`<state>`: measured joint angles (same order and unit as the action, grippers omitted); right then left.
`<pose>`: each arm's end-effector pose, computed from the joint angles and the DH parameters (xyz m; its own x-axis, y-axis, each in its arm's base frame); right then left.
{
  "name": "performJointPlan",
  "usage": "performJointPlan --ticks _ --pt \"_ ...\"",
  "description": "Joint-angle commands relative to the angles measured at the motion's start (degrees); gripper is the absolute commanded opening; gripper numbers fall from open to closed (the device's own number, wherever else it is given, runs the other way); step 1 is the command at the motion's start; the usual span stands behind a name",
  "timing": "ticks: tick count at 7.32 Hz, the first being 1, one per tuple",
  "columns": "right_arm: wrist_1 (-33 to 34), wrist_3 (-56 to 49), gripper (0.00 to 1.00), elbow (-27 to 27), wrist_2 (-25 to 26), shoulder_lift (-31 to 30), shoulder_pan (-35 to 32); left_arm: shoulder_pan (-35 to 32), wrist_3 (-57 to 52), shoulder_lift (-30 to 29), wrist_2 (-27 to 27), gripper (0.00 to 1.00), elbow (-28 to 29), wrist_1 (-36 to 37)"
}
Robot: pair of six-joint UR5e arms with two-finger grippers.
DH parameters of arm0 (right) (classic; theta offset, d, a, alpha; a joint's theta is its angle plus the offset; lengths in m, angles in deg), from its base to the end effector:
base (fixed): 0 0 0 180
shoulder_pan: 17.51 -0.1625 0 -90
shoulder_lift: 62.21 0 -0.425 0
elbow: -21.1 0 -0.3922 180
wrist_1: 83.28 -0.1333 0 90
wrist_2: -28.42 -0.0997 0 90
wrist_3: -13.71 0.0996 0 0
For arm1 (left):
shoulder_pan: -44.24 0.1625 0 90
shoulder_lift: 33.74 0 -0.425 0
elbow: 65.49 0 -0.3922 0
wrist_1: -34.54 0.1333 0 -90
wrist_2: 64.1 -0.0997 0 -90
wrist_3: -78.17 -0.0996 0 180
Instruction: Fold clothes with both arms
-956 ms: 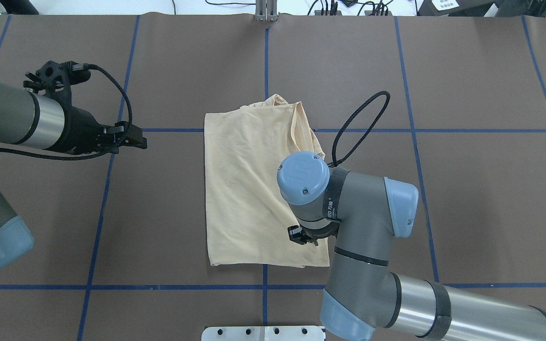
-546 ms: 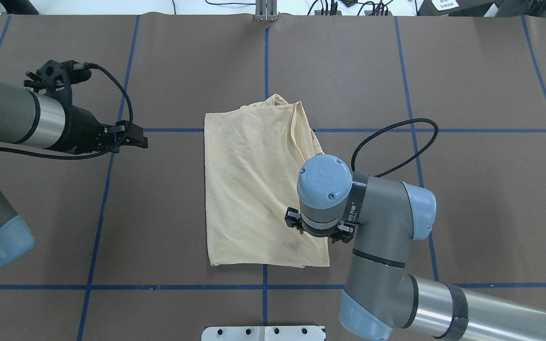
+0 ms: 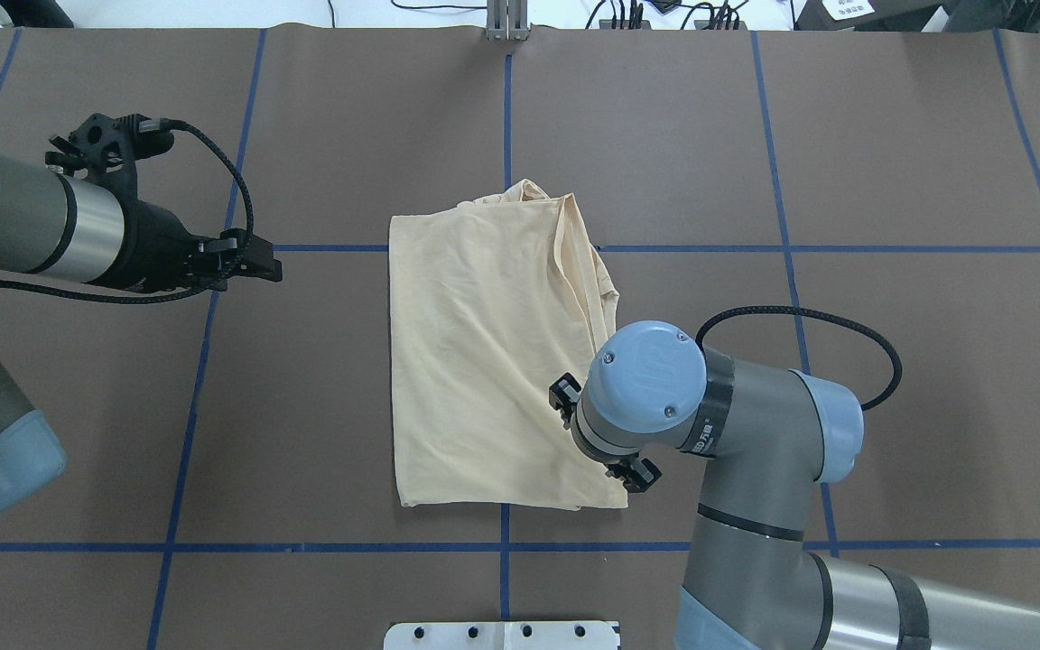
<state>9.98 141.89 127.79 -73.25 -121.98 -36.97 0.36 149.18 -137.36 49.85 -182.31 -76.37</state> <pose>-0.5481 -0.3137 0.2450 0.4159 0.7890 0.4522 -0.5746 0.6134 -0.5418 0.3150 -0.4317 0.2773 0.4494 -0.0195 -0.8931 0.2437 0.9645 0.1015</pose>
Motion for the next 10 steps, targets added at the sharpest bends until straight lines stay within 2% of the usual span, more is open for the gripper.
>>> performJointPlan --ticks 1,3,5,10 --pt "0.26 12.48 0.74 0.27 6.56 -0.09 2.49 0.02 0.52 0.0 -1.27 0.73 -0.07 0.0" --pt "0.34 16.49 0.74 0.36 6.75 -0.7 2.92 0.11 1.49 -0.44 -3.45 0.73 -0.34 0.0" --pt "0.0 24.0 0.73 0.36 10.42 -1.31 4.06 0.11 1.49 -0.53 -4.08 0.73 -0.43 0.0" --pt "0.43 25.45 0.71 1.24 10.53 -2.63 6.52 0.29 1.49 -0.7 -4.43 0.73 -0.34 0.0"
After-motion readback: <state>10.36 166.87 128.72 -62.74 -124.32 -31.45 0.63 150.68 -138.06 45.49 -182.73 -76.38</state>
